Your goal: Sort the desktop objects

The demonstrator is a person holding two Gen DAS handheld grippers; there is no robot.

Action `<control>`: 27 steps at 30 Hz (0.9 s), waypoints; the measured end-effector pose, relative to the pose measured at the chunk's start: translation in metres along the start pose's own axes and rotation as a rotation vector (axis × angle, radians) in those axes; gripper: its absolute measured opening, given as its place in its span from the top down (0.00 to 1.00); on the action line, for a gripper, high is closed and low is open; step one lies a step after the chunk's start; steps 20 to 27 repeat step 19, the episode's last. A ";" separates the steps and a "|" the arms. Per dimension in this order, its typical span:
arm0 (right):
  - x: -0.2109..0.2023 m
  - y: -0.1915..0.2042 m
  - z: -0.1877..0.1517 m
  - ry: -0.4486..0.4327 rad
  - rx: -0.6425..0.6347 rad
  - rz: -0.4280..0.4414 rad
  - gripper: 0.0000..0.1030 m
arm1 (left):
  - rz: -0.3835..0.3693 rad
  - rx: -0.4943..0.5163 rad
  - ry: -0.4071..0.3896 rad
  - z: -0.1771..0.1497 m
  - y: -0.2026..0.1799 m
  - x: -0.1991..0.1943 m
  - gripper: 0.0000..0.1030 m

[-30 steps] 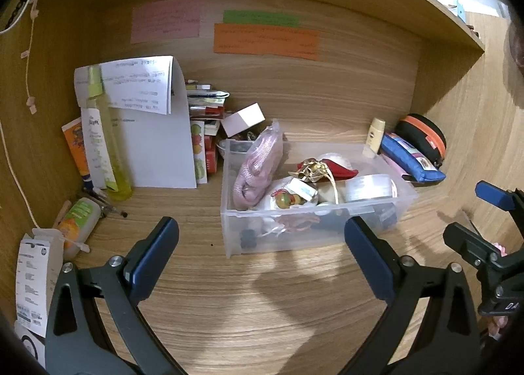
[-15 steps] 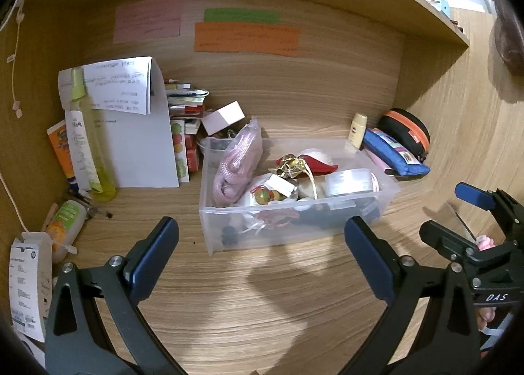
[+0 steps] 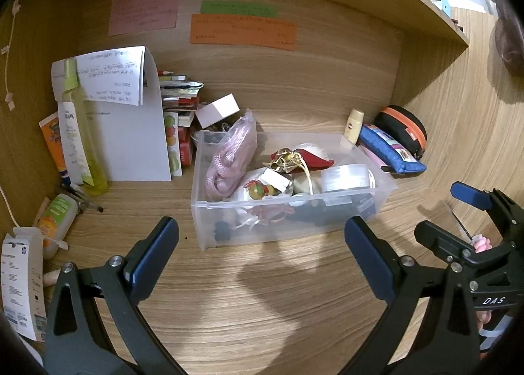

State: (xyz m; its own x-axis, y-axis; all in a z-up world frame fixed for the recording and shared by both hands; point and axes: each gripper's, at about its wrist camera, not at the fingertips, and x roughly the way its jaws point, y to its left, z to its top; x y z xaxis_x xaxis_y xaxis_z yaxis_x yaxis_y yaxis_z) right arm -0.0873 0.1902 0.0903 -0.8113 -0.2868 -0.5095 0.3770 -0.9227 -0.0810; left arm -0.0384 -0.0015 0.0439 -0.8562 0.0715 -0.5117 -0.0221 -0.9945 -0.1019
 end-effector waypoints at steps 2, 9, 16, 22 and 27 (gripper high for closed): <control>0.000 0.000 0.000 0.000 0.001 0.000 0.00 | 0.002 -0.003 -0.007 0.000 0.000 0.000 0.01; 0.001 0.000 0.000 0.002 0.000 0.000 0.00 | -0.010 -0.011 -0.019 0.000 0.002 0.001 0.01; 0.002 0.001 -0.001 0.005 0.000 -0.003 0.00 | -0.019 -0.014 -0.020 0.000 0.003 0.002 0.01; 0.002 0.001 -0.001 0.004 -0.001 -0.002 0.00 | -0.023 -0.029 -0.009 0.001 0.006 0.003 0.01; 0.002 0.001 -0.001 0.004 -0.001 -0.002 0.00 | -0.023 -0.029 -0.009 0.001 0.006 0.003 0.01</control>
